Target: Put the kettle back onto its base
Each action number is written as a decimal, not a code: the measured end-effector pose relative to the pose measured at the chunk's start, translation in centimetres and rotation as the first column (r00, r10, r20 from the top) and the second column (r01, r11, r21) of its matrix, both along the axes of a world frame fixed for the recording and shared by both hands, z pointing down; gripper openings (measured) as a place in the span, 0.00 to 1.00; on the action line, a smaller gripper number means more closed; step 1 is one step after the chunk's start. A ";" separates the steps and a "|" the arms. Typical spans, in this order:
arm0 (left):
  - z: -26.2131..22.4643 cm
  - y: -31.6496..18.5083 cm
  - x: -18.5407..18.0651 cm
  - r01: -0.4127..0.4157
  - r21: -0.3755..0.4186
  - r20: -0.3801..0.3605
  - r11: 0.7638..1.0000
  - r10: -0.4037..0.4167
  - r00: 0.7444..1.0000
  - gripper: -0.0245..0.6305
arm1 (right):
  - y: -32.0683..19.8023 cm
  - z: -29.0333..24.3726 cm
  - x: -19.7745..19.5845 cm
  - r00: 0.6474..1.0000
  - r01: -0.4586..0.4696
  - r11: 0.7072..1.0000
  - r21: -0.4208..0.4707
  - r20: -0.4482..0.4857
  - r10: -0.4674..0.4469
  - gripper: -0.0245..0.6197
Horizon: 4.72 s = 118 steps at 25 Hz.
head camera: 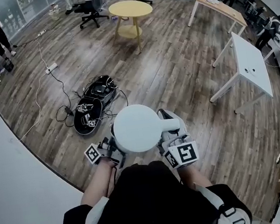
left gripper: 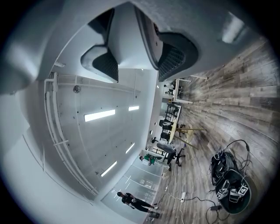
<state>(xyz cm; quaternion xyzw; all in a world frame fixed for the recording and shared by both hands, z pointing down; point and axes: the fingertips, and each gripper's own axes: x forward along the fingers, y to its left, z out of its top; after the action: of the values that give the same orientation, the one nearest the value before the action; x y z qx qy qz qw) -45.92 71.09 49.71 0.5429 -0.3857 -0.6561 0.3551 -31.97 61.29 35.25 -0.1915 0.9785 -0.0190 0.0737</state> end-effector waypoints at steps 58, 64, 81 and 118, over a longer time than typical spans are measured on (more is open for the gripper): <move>1.7 -45.8 23.3 -0.630 0.047 -0.035 0.775 0.632 0.774 0.48 | -34.5 0.9 25.3 0.802 -0.595 0.802 0.048 -0.033 0.596 0.05; 1.7 -50.4 22.1 -0.657 0.069 -0.036 0.751 0.660 0.751 0.48 | -38.3 0.9 23.6 0.792 -0.605 0.793 0.070 -0.044 0.608 0.05; 3.6 -58.7 21.5 -0.740 0.048 -0.056 0.670 0.742 0.668 0.48 | -45.4 3.0 22.5 0.718 -0.689 0.724 0.042 -0.097 0.689 0.05; 2.7 -82.1 37.3 -0.713 0.049 -0.034 0.699 0.715 0.698 0.48 | -69.2 2.3 38.6 0.751 -0.656 0.753 0.046 -0.054 0.658 0.05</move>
<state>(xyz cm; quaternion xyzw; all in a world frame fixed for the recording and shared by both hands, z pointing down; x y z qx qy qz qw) -8.66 -11.01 52.45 0.6387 -0.1257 -0.4867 0.5826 6.68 -7.95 37.59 -0.5226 0.8510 0.0262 0.0452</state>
